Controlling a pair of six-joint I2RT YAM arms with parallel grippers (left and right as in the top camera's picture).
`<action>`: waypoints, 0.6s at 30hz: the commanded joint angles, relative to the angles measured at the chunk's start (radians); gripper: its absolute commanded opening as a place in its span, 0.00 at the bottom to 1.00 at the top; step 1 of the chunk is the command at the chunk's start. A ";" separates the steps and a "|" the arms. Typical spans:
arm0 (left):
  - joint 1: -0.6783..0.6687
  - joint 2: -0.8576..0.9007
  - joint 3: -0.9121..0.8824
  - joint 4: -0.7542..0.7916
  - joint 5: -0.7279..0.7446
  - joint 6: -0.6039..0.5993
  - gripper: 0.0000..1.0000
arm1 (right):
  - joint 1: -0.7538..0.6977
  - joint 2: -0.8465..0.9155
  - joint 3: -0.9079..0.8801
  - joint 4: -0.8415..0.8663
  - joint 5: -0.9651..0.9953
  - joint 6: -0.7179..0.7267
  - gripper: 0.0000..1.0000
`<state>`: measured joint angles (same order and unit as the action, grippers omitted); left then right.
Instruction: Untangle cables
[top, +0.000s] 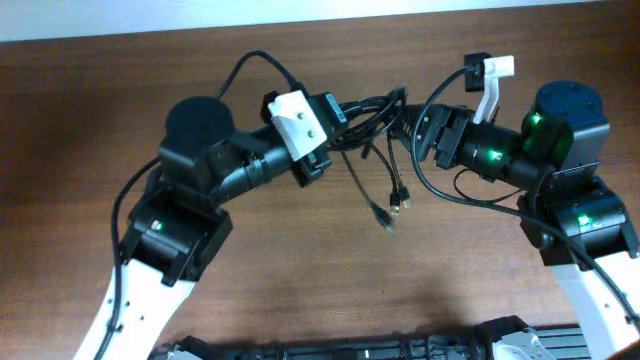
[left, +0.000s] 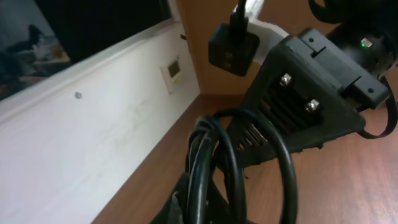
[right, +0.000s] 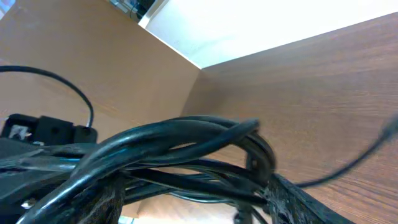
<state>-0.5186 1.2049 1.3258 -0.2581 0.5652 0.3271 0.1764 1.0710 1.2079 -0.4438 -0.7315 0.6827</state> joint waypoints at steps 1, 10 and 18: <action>-0.005 0.040 0.025 0.012 0.060 0.019 0.00 | 0.000 0.002 0.002 0.004 -0.028 0.006 0.72; -0.004 0.039 0.025 0.115 -0.207 0.018 0.00 | 0.000 0.002 0.002 -0.083 -0.115 -0.023 0.72; -0.004 0.042 0.025 0.029 -0.117 0.019 0.00 | 0.000 0.003 0.002 0.093 -0.080 0.034 0.75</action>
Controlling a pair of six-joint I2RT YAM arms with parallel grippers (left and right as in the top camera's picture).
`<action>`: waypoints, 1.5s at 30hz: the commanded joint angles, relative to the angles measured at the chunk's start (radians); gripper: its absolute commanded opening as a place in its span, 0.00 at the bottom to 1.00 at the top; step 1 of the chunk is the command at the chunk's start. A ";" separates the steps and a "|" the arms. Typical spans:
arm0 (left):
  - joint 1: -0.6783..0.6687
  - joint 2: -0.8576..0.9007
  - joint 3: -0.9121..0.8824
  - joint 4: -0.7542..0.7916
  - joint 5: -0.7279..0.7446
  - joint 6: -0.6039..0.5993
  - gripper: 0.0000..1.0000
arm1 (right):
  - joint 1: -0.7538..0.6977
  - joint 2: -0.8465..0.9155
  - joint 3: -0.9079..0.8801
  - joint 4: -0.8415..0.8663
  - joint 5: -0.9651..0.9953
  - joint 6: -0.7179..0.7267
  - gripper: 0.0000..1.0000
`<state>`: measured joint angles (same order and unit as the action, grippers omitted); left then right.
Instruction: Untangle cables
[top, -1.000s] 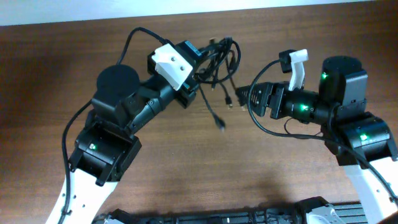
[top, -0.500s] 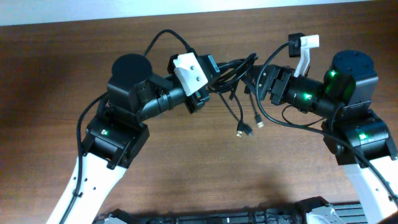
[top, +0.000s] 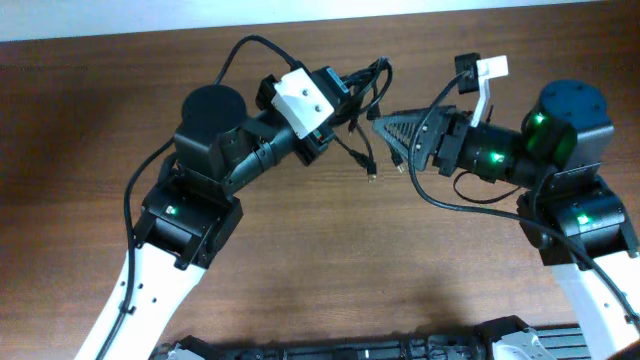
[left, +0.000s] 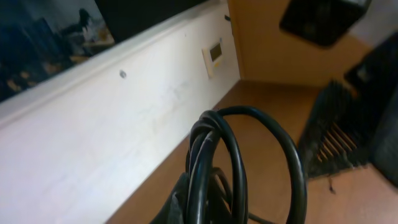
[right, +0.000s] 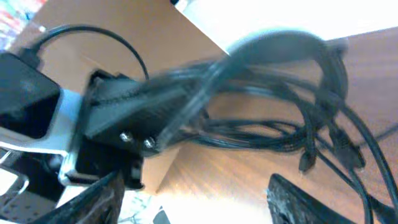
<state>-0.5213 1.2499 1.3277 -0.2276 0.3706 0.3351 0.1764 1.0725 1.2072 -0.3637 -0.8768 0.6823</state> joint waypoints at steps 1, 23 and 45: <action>-0.002 -0.003 0.023 0.000 0.109 0.012 0.00 | 0.000 0.003 0.003 0.009 0.096 0.040 0.76; -0.001 -0.043 0.023 0.129 0.419 0.050 0.00 | 0.000 0.148 0.003 -0.093 0.279 0.108 0.77; 0.077 -0.196 0.023 0.142 0.389 -0.125 0.00 | -0.001 0.148 0.003 -0.225 0.331 0.055 0.77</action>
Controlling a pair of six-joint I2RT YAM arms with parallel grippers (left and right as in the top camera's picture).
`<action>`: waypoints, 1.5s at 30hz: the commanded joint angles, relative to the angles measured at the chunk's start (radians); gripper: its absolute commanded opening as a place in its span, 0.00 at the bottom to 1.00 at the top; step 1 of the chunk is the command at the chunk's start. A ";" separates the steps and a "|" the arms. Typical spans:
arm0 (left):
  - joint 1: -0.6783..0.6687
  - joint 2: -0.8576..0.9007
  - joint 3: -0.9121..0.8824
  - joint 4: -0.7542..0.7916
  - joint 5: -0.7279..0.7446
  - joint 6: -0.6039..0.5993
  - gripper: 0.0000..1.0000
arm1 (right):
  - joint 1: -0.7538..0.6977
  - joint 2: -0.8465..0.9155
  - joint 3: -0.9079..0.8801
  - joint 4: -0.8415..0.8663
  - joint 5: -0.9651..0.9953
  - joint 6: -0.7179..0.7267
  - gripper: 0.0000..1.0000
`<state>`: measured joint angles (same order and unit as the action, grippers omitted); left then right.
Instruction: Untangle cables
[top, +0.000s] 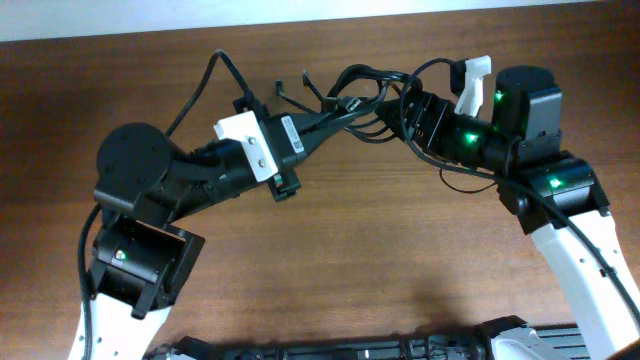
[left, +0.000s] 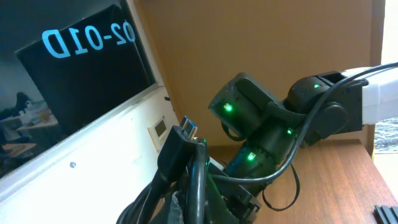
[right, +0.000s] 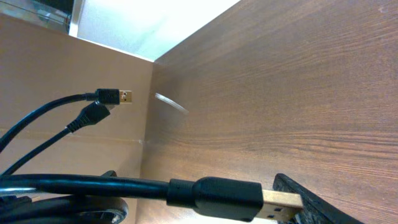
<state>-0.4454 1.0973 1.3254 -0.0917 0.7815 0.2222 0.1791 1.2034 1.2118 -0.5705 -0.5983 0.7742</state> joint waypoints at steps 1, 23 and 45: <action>0.002 -0.043 0.026 -0.011 -0.055 -0.013 0.00 | -0.003 0.017 -0.002 -0.021 0.053 -0.045 0.77; 0.002 0.055 0.026 -0.325 -0.153 0.261 0.00 | -0.003 0.016 -0.002 -0.015 -0.293 -0.403 0.77; 0.001 0.056 0.026 -0.492 0.093 1.045 0.00 | -0.147 0.016 -0.002 0.010 -0.420 -0.215 0.77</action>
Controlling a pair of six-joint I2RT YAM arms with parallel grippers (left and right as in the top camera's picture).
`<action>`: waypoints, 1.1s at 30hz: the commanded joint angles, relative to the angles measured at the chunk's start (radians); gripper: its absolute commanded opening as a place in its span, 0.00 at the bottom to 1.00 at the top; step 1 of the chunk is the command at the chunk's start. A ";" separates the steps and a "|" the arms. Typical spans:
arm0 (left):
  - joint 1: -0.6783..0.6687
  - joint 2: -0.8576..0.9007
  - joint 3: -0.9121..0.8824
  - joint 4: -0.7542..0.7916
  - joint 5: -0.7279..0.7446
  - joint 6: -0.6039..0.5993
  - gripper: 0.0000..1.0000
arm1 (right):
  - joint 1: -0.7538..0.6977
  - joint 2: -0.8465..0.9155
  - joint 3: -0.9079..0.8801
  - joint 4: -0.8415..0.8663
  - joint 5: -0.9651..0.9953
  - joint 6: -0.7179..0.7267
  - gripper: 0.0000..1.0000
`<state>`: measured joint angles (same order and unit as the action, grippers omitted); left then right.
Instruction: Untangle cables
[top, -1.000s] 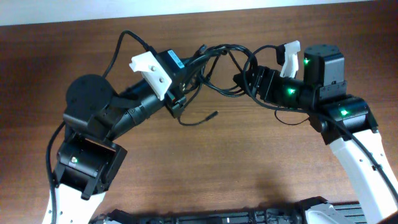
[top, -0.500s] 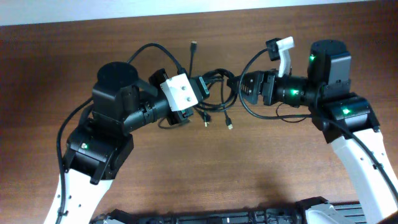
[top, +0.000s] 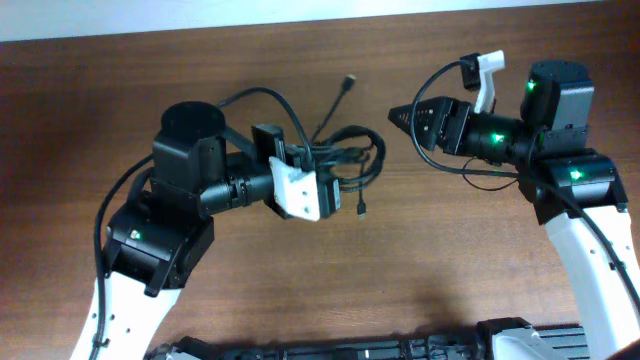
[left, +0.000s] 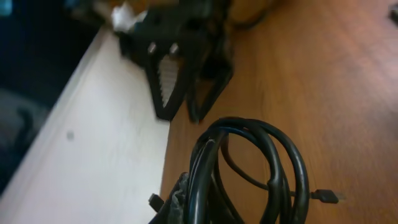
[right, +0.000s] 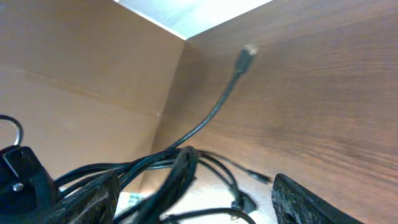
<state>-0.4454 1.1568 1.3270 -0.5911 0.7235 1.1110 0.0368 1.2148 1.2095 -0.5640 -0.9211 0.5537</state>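
Observation:
A bundle of black cables (top: 345, 155) hangs in loops from my left gripper (top: 336, 180), which is shut on it near the table's middle. In the left wrist view the loops (left: 249, 162) rise from the left gripper (left: 193, 208). One loose cable runs back to a plug (top: 348, 80), and a short plug (top: 362, 210) dangles toward the front. My right gripper (top: 398, 116) is open, pointing left, a short way right of the bundle and apart from it. Its wrist view shows the bundle (right: 168, 168) and the far plug (right: 246, 52) ahead of the right gripper (right: 199, 202).
The brown wooden table (top: 330, 300) carries nothing else in view. A pale wall strip (top: 300, 15) runs along its back edge. A black rack (top: 350, 350) lies at the front edge. The right arm's own cable (top: 450, 180) loops beneath it.
Both grippers were together at the bundle near the table's back. Now the left gripper holds the bundle lower, toward the middle, and the right gripper is open and off to the right.
First both grippers met at the bundle above the table. Then the right stood open and apart while the left held the cables. Then both were at the bundle near the back edge. Now the left alone holds it, with one cable end stretched out toward the back.

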 joint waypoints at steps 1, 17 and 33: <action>0.001 -0.002 0.024 0.011 0.178 0.174 0.00 | -0.005 0.005 0.001 0.003 -0.134 0.005 0.77; 0.000 0.068 0.024 0.133 0.333 0.173 0.00 | 0.081 0.005 0.001 -0.113 -0.166 0.057 0.54; 0.002 0.047 0.024 0.081 0.375 -0.208 0.72 | 0.080 0.005 0.001 -0.007 0.125 -0.087 0.04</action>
<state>-0.4454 1.2312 1.3277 -0.4973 1.0824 1.0473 0.1158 1.2167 1.2076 -0.6044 -0.8703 0.5446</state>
